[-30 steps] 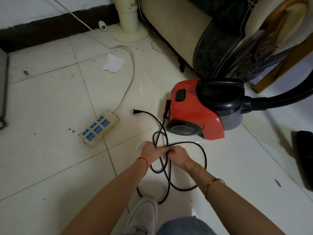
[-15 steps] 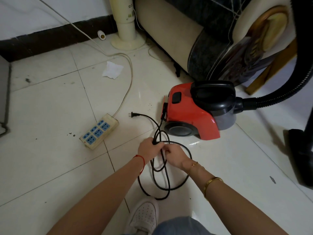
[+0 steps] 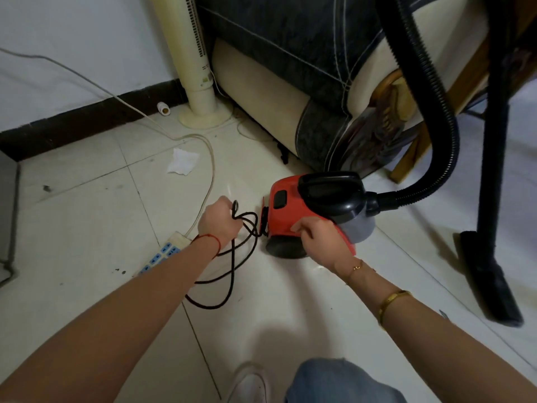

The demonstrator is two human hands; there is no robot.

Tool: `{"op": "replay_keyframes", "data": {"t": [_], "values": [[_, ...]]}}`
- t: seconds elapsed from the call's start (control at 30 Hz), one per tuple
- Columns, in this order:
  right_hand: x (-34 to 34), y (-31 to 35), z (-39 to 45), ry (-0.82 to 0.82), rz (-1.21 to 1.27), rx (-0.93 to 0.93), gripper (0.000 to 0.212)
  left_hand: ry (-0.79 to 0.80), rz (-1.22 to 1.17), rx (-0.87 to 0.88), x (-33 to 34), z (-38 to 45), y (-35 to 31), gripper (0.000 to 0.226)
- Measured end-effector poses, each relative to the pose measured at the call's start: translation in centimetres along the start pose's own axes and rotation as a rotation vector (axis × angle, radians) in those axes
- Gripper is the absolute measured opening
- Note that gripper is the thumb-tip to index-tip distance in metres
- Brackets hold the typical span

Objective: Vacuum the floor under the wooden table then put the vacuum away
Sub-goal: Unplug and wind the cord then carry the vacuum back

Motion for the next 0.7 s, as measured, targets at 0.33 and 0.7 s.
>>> {"op": "replay_keyframes", "data": {"t": [0.33,0.7], "values": [[-10.6,-0.7,0.6,-0.254,0.016,-0.019,0.03,-0.168,0.0,0.175,-3.7,3.9,-12.9,0.026],[-17.1,0.8,1.6,-0.531,-0.033,-0.186,0.019,0.044,-0.036,0.47,3.3,2.2,-17.9,0.058]]}}
Point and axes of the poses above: each hand's wrist, its own z-axis towards the middle knuckle, its own x-axis out of the palm, y = z × x, the point moved 3 cm from there along z, towards the middle knuckle, and after that the axes turned 7 degrees about x, right-handed, at the moved point
